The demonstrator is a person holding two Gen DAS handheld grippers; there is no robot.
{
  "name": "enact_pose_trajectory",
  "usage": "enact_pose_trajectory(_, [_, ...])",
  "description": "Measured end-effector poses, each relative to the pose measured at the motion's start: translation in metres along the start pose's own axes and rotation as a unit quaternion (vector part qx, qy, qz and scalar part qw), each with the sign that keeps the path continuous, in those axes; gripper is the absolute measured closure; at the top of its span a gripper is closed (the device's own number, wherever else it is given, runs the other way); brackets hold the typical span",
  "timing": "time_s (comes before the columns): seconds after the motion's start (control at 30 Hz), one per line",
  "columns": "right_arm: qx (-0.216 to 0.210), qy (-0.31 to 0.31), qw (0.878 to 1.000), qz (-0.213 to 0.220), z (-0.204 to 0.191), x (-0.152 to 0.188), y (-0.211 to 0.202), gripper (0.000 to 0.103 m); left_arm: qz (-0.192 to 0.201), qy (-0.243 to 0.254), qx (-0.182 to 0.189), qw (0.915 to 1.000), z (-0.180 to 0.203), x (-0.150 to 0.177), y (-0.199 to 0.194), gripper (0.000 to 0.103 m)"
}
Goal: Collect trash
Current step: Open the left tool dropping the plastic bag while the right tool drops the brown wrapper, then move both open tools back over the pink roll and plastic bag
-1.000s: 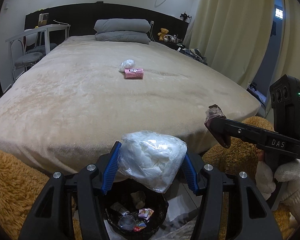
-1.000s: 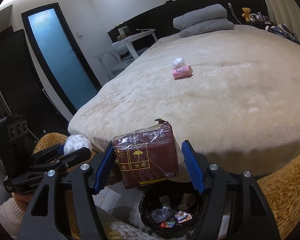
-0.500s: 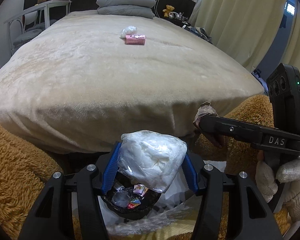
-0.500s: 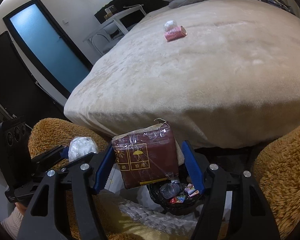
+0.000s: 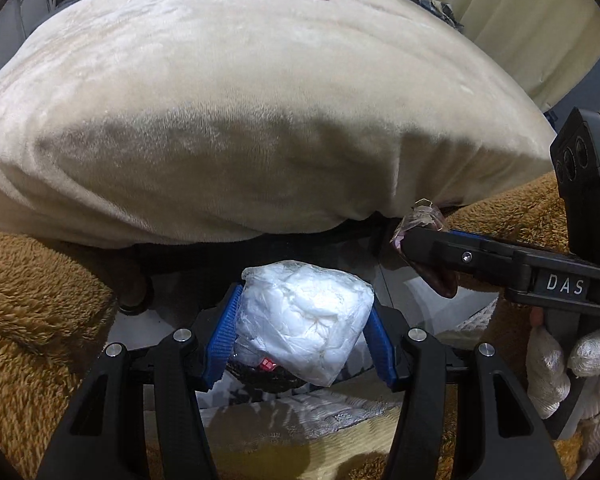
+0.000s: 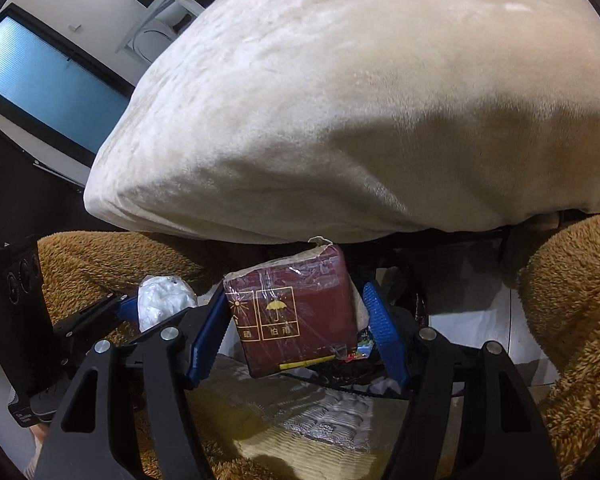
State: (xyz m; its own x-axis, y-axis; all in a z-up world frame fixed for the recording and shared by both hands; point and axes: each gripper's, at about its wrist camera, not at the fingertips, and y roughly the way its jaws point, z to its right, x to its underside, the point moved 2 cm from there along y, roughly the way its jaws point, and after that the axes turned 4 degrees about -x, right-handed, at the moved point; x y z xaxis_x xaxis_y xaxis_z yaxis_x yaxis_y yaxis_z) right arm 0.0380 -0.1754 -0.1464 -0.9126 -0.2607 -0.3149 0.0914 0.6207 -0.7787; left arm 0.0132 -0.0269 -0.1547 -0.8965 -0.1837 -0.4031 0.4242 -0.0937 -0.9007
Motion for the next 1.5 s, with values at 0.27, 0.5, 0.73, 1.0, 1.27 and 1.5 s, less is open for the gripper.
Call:
enact_pose_trajectory(0.27, [0.01, 0.036, 0.999, -0.039, 0.011, 0.0, 0.025, 0.036, -0.055, -0.012, -0.005, 0.9984, -0.001, 0.003, 0.025, 0.047])
enact_pose_trajectory(0.5, [0.022, 0.049, 0.996, -0.068, 0.018, 0.002, 0.044, 0.036, -0.103, -0.024, 0.001, 0.9944, 0.001, 0.004, 0.046, 0.047])
enact_pose_trajectory(0.73, [0.021, 0.063, 0.994, -0.088, 0.025, 0.002, 0.057, 0.036, -0.125, -0.044, 0.003, 0.9911, -0.006, 0.007, 0.053, 0.046])
enact_pose_trajectory(1.0, [0.012, 0.074, 0.993, -0.093, 0.029, 0.002, 0.059, 0.028, -0.135, -0.031, -0.009, 0.9903, -0.002, 0.005, 0.055, 0.034])
enact_pose_trajectory(1.27, [0.011, 0.079, 0.993, -0.082, 0.028, 0.0, 0.056, 0.022, -0.125, -0.023, -0.027, 0.9915, -0.002, 0.006, 0.051, 0.028])
enact_pose_trajectory(1.5, [0.007, 0.075, 0.995, -0.067, 0.026, -0.003, 0.049, 0.022, -0.105, -0.02, -0.028, 0.9939, 0.0, 0.005, 0.047, 0.028])
